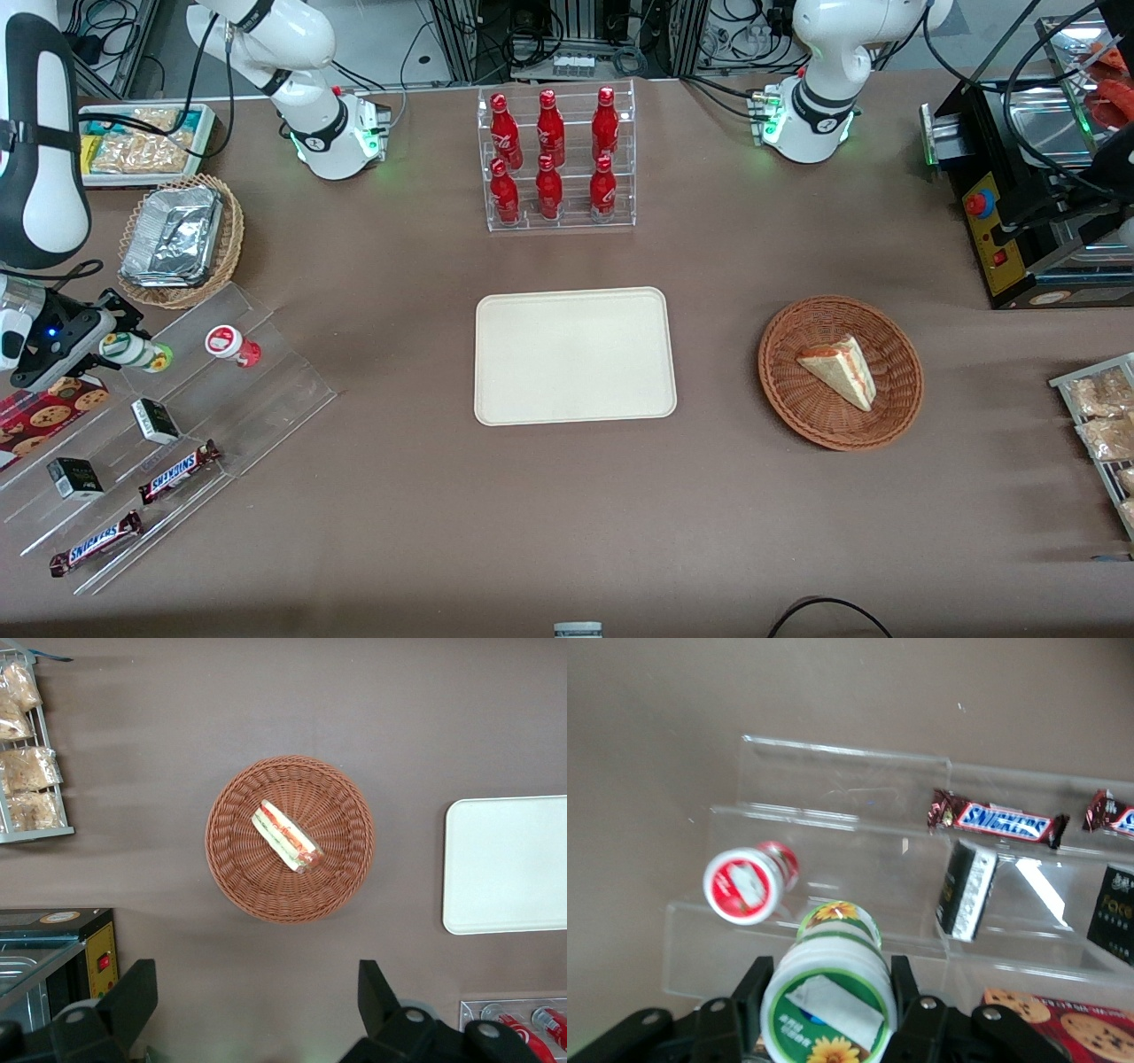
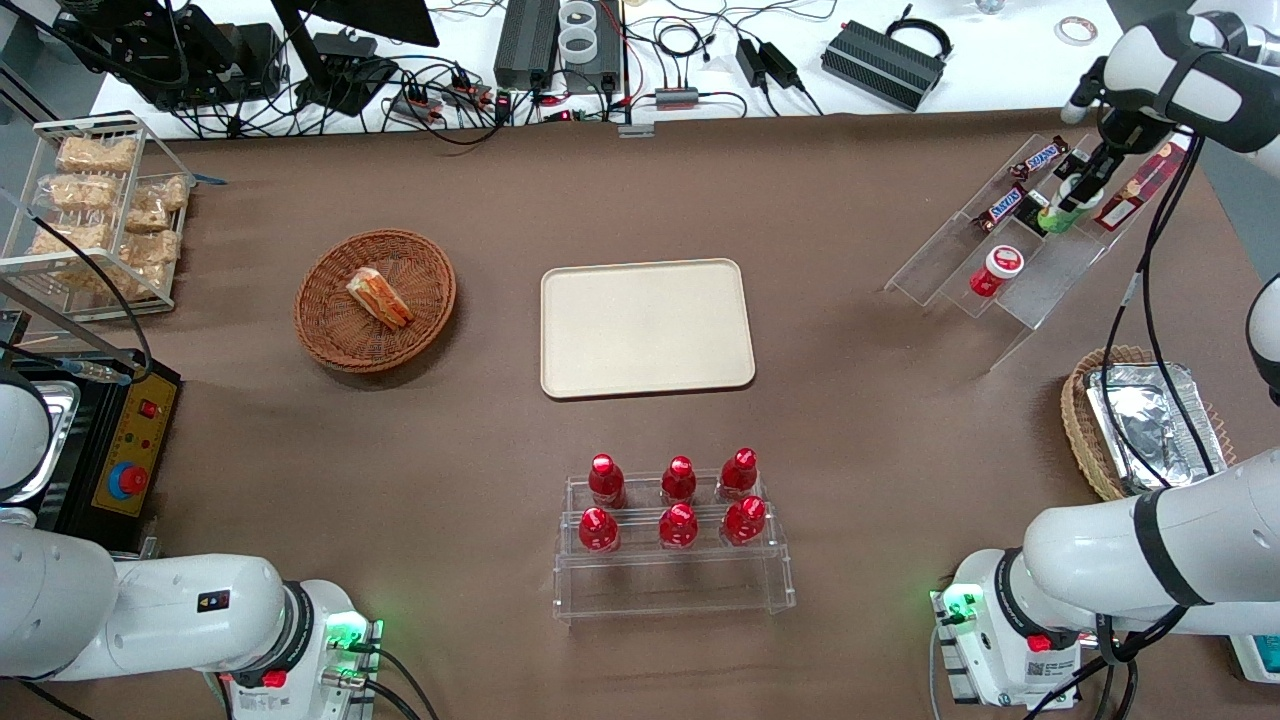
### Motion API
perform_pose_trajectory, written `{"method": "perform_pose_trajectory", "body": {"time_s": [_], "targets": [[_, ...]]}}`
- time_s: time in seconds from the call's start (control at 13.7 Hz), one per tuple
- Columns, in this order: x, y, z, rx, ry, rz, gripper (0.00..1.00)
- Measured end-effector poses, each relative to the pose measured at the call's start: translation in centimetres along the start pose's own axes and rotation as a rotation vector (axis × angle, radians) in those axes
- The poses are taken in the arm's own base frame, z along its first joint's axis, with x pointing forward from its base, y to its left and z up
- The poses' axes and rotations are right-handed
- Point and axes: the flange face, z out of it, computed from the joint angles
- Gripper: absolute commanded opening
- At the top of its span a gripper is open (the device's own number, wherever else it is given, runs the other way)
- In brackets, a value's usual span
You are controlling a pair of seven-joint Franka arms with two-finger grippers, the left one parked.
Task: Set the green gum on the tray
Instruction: 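Close the right gripper on the green gum bottle and lift it, then carry the gum bottle with the right gripper over the cream tray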
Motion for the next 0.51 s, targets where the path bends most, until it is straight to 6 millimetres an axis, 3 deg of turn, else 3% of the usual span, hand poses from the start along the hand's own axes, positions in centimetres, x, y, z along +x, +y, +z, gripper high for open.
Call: {"method": "perform_pose_trajectory", "body": {"time_s": [0.22, 0.51], "targets": [[4.3, -2.5, -1.3, 0.028, -0.021, 0.070, 0.00], [10.4, -7.4, -0.7, 0.054, -0.059, 0.192, 0.00]]}}
